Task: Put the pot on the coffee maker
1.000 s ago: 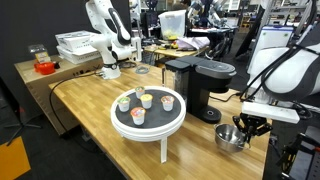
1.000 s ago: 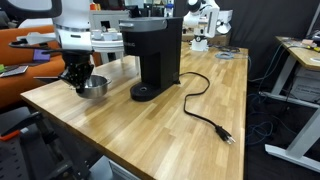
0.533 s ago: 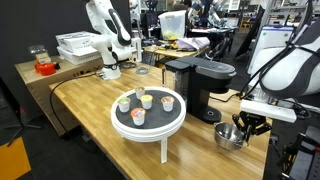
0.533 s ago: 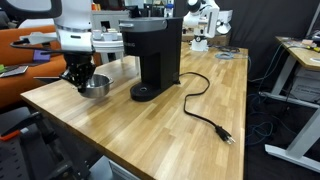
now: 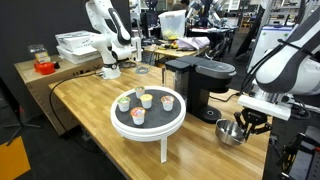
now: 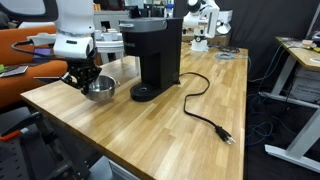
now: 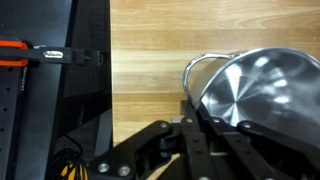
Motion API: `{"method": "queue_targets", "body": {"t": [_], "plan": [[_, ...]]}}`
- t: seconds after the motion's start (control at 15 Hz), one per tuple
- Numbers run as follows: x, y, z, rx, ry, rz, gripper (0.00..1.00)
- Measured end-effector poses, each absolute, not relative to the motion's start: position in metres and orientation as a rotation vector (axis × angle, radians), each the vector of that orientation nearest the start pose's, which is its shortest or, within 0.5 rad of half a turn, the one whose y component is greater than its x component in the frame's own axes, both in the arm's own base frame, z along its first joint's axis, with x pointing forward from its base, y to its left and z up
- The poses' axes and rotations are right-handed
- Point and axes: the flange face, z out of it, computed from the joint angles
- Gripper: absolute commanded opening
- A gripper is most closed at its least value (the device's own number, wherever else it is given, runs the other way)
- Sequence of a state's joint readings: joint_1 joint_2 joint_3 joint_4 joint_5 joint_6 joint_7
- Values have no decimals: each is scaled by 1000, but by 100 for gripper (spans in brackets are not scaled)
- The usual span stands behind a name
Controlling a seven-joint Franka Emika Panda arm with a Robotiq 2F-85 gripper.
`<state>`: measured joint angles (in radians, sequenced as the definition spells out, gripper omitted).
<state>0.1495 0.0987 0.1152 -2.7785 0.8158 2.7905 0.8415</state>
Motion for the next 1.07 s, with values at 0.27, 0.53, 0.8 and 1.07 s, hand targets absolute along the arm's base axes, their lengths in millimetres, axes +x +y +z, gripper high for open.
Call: {"method": "queue_targets", "body": {"t": [0.27,0.53,0.8,1.07], "plan": [[349,51,157,-2262,1946,312,2],[347,43,145,-2238,2020,293,2],[350,41,146,-2237,2042,260,2],[357,41,148,-2271,2040,214,2]]}}
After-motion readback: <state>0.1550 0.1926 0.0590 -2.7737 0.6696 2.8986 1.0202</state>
